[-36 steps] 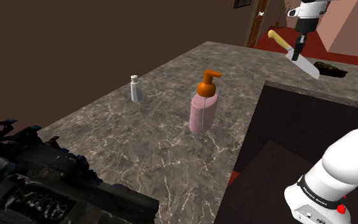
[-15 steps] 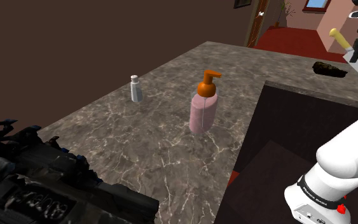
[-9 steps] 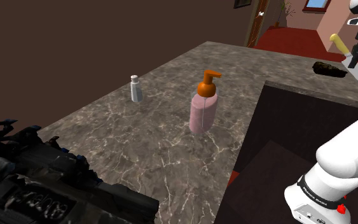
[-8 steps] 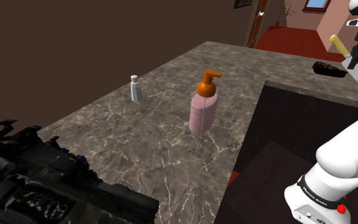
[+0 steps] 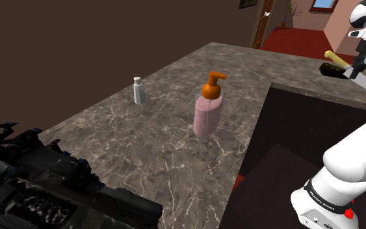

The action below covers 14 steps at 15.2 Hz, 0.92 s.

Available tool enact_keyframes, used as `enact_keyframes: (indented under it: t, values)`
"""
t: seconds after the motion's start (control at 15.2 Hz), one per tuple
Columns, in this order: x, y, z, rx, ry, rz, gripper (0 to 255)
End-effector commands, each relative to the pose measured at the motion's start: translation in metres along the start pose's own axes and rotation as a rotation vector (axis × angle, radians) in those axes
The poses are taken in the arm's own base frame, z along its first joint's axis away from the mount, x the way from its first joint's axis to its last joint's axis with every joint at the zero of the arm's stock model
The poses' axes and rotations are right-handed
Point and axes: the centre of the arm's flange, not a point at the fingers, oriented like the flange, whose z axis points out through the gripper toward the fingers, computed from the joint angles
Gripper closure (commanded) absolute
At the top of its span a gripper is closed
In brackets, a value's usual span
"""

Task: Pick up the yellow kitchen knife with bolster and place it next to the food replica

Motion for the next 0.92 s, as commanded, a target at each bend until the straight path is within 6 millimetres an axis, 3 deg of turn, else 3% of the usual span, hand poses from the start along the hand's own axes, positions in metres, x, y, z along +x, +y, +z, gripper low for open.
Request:
enact_keyframes:
  t: [0.0, 0.33, 0.79, 0.86]
  values:
    - [0.001, 0.0, 0.011, 0.001, 0.0, 0.001, 255]
    - [0.003, 0.001, 0.035, 0.001, 0.0, 0.001, 255]
    - [0.003, 0.001, 0.035, 0.001, 0.0, 0.001, 255]
    - [0.003, 0.001, 0.035, 0.001, 0.0, 0.001, 0]
